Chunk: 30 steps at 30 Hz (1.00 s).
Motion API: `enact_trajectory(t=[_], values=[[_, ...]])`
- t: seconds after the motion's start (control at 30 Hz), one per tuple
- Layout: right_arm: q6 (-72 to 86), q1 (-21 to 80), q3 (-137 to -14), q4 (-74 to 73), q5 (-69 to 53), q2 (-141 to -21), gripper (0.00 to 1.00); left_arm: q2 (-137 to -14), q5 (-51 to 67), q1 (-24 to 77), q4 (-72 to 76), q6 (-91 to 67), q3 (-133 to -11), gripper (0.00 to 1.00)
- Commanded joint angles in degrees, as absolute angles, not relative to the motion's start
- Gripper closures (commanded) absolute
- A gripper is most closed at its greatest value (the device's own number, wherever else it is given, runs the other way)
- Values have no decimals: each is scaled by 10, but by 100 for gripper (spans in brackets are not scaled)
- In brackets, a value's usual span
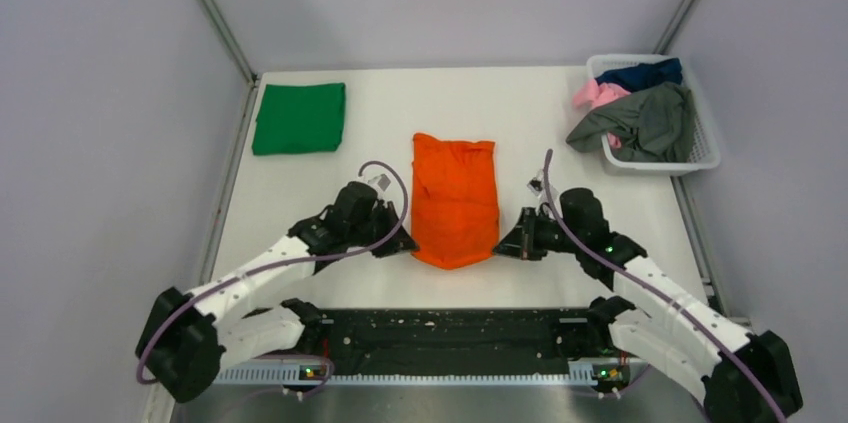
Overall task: Fold and stack the t-shirts
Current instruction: Fold the long partially folded tshirt into a neat square
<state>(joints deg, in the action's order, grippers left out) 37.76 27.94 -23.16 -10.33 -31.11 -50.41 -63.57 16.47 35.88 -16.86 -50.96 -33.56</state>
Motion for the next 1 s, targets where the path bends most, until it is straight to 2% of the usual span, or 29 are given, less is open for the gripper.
enact_trajectory(t=[0.0,0.17,0.37,0.73,0.97], values=[[384,286,-268,-139,-384,-425,100,-537,151,374,-203,-525,-343,100],[382,279,-306,-150,-330,-427,100,-502,79,373,-211,-515,-365,100],[360,249,-344,-144,-248,-461,100,-558,33,351,-202,-473,-439,100],[327,200,-425,-124,-177,-552,100,-725,66,274,-160,-420,-581,100],[320,180,-474,-69,-175,-646,100,-826,108,228,-150,-405,-653,100]])
